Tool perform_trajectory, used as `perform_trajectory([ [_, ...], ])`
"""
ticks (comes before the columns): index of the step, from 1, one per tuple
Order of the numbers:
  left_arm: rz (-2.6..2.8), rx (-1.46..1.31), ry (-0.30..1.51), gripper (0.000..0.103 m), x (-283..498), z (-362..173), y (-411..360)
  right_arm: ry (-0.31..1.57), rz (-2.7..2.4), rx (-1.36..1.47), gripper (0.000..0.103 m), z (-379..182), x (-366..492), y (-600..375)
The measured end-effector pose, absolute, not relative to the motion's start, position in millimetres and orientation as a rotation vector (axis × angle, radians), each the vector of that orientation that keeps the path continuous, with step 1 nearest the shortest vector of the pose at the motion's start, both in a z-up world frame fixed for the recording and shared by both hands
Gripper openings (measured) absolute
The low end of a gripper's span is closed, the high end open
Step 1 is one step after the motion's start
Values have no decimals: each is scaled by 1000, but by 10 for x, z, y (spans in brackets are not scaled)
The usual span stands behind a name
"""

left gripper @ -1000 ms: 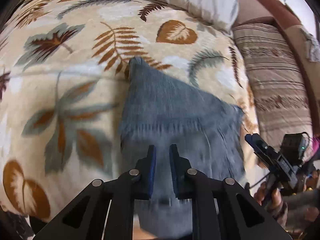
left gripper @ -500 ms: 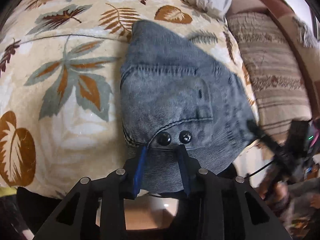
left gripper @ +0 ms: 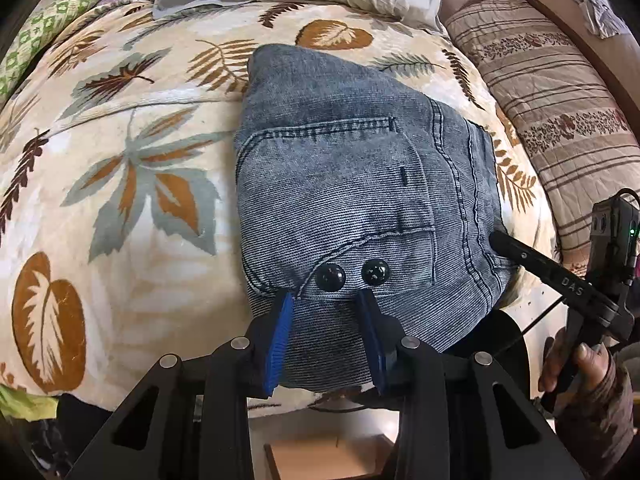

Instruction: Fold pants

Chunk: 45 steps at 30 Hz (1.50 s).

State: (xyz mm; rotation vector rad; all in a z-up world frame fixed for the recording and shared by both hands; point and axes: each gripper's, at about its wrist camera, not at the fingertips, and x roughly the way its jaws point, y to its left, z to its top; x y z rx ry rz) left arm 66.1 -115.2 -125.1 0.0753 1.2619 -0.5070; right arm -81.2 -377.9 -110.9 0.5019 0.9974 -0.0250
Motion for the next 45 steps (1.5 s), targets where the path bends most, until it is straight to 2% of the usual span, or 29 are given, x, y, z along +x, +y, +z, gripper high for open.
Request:
perform_trajectory([
  [7, -503, 56, 1250, 34, 748, -1008, -1065, 977, -34, 516, 16, -873, -808, -3791],
  [13, -485, -100, 1211, 34, 1139, -708, -971, 873, -28, 537, 23, -596, -571, -3850],
  [19, -458, -17, 1286, 35, 1200, -1146, -1272, 935, -5, 490, 23, -884, -254, -3677],
  [23, -434, 90, 1254, 35, 1195, -1354, -1450, 980, -55, 505, 9, -1187, -200, -3835],
  [25, -436, 124, 1248, 35, 1179, -1328, -1511, 976, -44, 537, 7, -1192, -207, -3907],
  [29, -481, 19, 1282, 35, 1274, -1172, -1318, 886, -23, 650, 21, -1000, -338, -4108],
  [30, -487, -26, 1279, 35, 1322, -1138, -1205, 849, -28, 699, 35, -959, -408, -4213],
  [31, -503, -94, 1290, 36, 1380, -1114, -1067, 837, -36, 725, 41, -949, -455, -4281],
  [32, -515, -136, 1309, 39, 1428, -1119, -986, 839, -41, 750, 48, -966, -488, -4365],
  [37, -575, -307, 1420, 48, 1594, -1369, -734, 886, -7, 865, 53, -1243, -596, -4540],
  [40, -605, -358, 1462, 54, 1650, -1522, -711, 854, 70, 937, 54, -1380, -638, -4520],
  [42, -636, -379, 1448, 71, 1673, -1531, -731, 864, 174, 971, 54, -1410, -596, -4424],
  [45, -650, -380, 1439, 80, 1693, -1556, -795, 886, 222, 906, 54, -1392, -525, -4290],
])
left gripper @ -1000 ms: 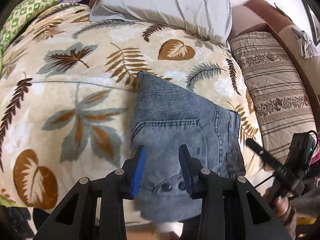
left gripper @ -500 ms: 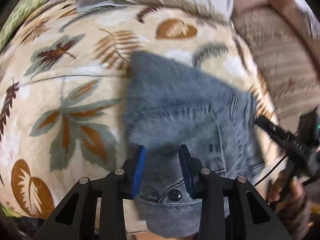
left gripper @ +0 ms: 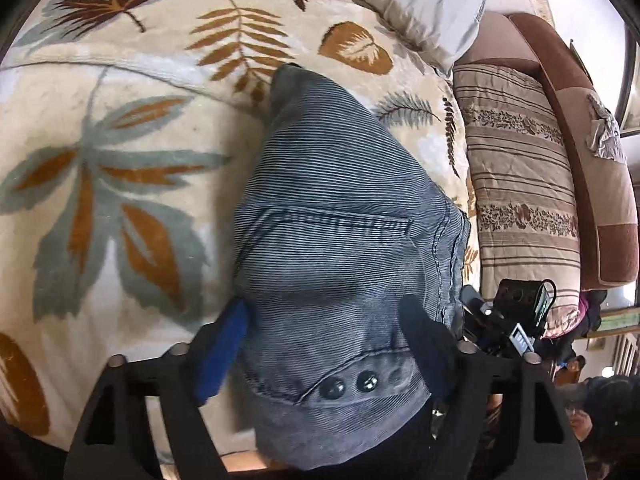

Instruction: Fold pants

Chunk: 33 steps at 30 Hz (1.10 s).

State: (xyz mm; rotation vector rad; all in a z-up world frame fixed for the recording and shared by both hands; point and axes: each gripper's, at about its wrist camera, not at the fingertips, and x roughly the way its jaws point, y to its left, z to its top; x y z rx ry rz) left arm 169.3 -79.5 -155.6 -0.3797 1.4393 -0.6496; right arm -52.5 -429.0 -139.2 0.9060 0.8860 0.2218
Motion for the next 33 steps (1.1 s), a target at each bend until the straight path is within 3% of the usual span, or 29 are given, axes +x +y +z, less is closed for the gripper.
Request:
perform_trajectory([
  [1, -651, -374, 1438, 80, 1685, -1588, -832, 901, 199, 891, 52, -1414, -500, -4291],
  [3, -648, -346, 1436, 78, 1659, -1622, -931, 927, 151, 864, 34, -1444, -459, -4298],
  [4, -633, -311, 1423, 74, 1639, -1599, -971, 938, 124, 830, 31, -1427, -450, -4285],
  [6, -614, -241, 1402, 45, 1594, -1546, -1046, 948, 93, 756, 21, -1346, -457, -4208],
  [9, -628, -231, 1358, 18, 1542, -1401, -1029, 951, 71, 680, 16, -1178, -466, -4058],
  [12, -699, -290, 1310, 3, 1513, -1212, -955, 927, 81, 663, 15, -1012, -457, -3959],
  [16, -707, -234, 1231, 3, 1465, -919, -832, 913, 94, 605, 14, -803, -361, -3794],
  [19, -640, -198, 1252, 7, 1513, -1028, -635, 950, 41, 589, 15, -827, -354, -3835],
  [23, -589, -195, 1359, 37, 1574, -1390, -607, 981, 12, 635, 25, -996, -436, -3974],
  [26, -579, -244, 1415, 41, 1638, -1603, -699, 975, 2, 657, 34, -1096, -451, -4047],
  [29, -630, -318, 1447, 63, 1699, -1702, -792, 996, 20, 690, 51, -1233, -465, -4104],
  [32, -640, -312, 1457, 72, 1707, -1789, -925, 988, 48, 732, 53, -1365, -490, -4143],
  [33, -647, -307, 1450, 71, 1701, -1794, -963, 975, 60, 753, 51, -1381, -501, -4160],
])
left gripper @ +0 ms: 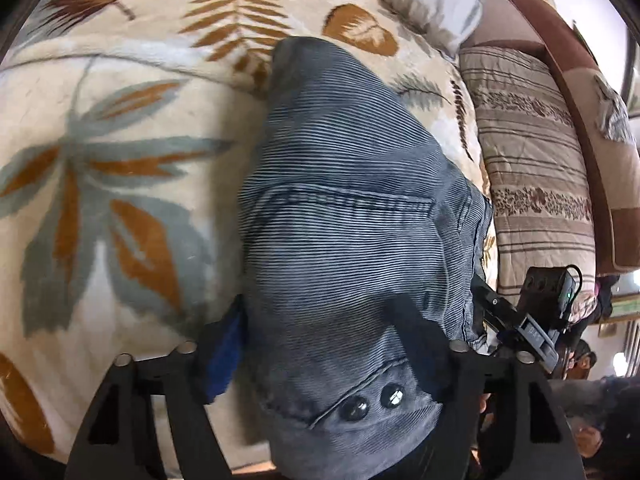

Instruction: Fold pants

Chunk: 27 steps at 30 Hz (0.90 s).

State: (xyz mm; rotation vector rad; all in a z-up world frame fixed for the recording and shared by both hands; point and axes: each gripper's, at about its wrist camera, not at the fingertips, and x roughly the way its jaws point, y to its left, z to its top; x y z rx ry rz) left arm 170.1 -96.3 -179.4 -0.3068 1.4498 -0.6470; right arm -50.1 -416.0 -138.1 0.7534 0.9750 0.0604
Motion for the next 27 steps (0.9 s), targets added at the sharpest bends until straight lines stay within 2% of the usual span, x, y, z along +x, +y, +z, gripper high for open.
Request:
perform_trajectory([
  [1, -647, -301, 1444, 69, 1700, -1790, -984, 969, 76, 767, 44, -1396, -509, -4177],
  [2, -657, -296, 1439, 57, 1691, -1766, -998, 971, 94, 768, 23, -1393, -509, -4170],
  [3, -666, -284, 1432, 40, 1686, -1740, -1009, 978, 112, 760, 22, -1383, -510, -4146],
  [6, -675, -269, 1411, 24, 1648, -1653, -967, 995, 95, 678, 18, -1275, -476, -4044],
  [12, -719, -182, 1294, 19, 1459, -1076, -908, 965, 159, 638, 16, -911, -409, -3812],
  [18, -639, -162, 1140, 20, 1471, -498, -370, 914, 260, 591, 16, -696, -97, -3290],
  [22, -555, -130, 1123, 20, 1457, -513, -83, 931, 289, 568, 16, -828, 254, -2918],
  [27, -459, -104, 1181, 21, 1520, -874, -17, 1006, 265, 524, 16, -1139, 493, -2677],
])
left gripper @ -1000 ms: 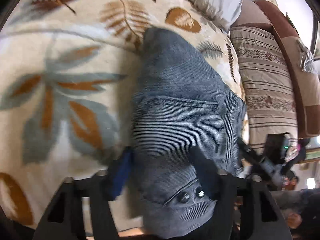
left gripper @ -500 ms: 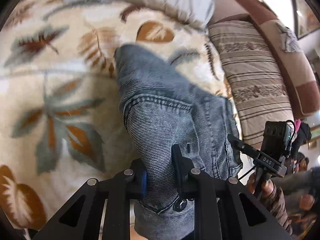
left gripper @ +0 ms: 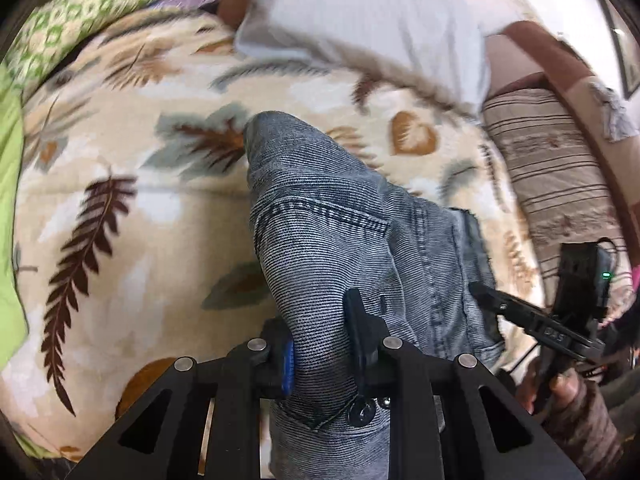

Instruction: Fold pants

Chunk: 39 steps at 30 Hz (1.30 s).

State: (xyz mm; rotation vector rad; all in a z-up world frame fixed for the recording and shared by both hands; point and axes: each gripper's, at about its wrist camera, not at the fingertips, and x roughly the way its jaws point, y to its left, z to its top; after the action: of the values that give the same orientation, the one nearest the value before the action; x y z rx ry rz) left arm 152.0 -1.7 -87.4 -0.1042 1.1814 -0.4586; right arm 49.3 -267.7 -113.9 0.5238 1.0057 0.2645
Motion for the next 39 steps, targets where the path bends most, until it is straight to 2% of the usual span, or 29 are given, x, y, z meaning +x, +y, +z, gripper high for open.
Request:
perform_trajectory([
  [1, -435, -87, 1197, 22, 1539, -974, -47, 1022, 243, 496, 16, -1211, 509, -2647],
  [4, -383, -22, 1187, 32, 1565, -1180, -187, 1029, 208, 432, 18, -1291, 505, -2615],
  [7, -358, 8, 1164, 42, 1541, -1296, -312, 1044, 147, 268, 28, -1352, 466, -2573],
  [9, -339, 14, 1150, 51, 1528, -1359, -346, 1043, 131, 258, 39, -1417, 478, -2617],
  [11, -319, -12, 1148, 56, 1556, -1467, -324, 1032, 136, 302, 39, -1501, 477, -2724],
  [14, -287, -24, 1156, 56, 1572, -1447, -377, 1046, 122, 327, 40, -1495, 526, -2740],
  [15, -281, -22, 1163, 53, 1590, -1446, -350, 1056, 120, 330, 42, -1464, 541, -2729],
  [17, -259, -22, 1156, 49, 1525, -1285, -337, 1054, 128, 356, 42, -1318, 512, -2731],
  [19, -232, -1, 1107, 50, 1381, -1079, -319, 1018, 126, 393, 45, -1109, 407, -2752],
  [20, -209, 16, 1071, 53, 1271, -972, -322, 1008, 121, 400, 52, -998, 342, -2750],
  [21, -170, 42, 1041, 56, 1151, -889, -346, 1007, 106, 389, 67, -910, 277, -2734],
  [23, -122, 80, 1000, 64, 940, -803, -417, 1000, 35, 329, 83, -736, 110, -2649],
  [26, -67, 111, 946, 74, 554, -808, -567, 977, -54, 258, 87, -618, -163, -2486],
  [31, -40, 200, 930, 74, 105, -922, -824, 1084, -172, 182, 89, -711, -381, -2305],
  [39, -74, 210, 895, 72, -179, -770, -822, 1010, -184, 29, 89, -564, -618, -2062],
])
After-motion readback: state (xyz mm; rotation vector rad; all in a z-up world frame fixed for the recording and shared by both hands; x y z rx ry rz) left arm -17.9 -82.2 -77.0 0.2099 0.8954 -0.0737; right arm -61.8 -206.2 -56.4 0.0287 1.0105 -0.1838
